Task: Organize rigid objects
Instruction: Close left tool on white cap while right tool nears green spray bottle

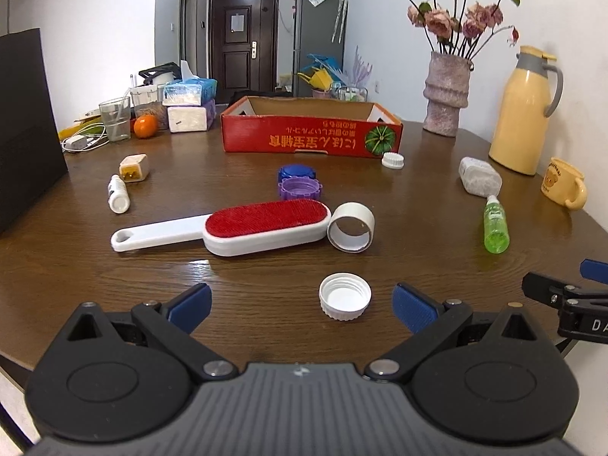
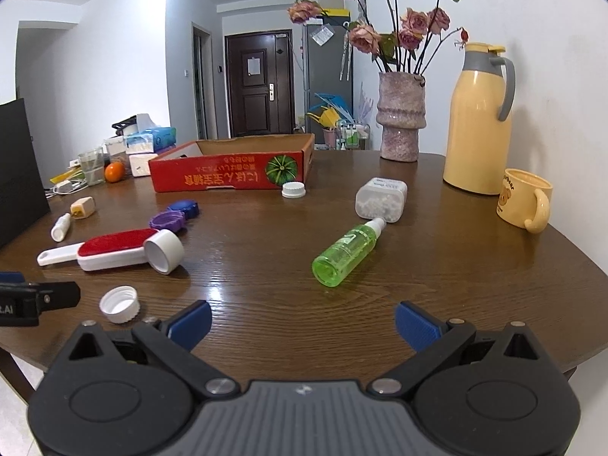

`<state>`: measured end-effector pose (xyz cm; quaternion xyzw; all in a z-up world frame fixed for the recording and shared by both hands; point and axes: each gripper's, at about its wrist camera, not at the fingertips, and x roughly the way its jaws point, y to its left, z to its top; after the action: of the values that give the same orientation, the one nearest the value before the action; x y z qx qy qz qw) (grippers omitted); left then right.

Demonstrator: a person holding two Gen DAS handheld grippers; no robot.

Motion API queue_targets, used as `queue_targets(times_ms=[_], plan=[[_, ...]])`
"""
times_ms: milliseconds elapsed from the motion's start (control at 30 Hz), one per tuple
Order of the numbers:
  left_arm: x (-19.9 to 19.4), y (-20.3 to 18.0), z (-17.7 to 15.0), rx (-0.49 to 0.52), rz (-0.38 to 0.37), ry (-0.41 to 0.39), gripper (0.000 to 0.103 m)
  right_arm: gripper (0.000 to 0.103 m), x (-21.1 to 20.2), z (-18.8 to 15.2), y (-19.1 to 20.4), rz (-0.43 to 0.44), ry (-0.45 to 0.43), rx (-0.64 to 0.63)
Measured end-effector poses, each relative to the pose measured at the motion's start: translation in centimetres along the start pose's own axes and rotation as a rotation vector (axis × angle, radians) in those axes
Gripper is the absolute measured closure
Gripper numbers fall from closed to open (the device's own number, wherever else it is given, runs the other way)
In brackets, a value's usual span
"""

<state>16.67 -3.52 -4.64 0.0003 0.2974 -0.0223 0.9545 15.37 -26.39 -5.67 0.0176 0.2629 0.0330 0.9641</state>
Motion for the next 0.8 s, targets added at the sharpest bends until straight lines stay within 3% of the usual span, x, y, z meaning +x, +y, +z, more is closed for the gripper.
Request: queue_targets(times_ms=[700, 800], plan=[[5.3, -1.7, -0.1, 0.01, -0.018, 0.083, 0.0, 0.0, 4.4, 0.3, -1.8, -0.012, 0.054, 0.007], [5.6, -1.7, 0.0, 0.005, -0.037, 0.091, 0.013, 0.0, 4.6, 0.3, -2.0, -0.014, 0.054, 0.009]])
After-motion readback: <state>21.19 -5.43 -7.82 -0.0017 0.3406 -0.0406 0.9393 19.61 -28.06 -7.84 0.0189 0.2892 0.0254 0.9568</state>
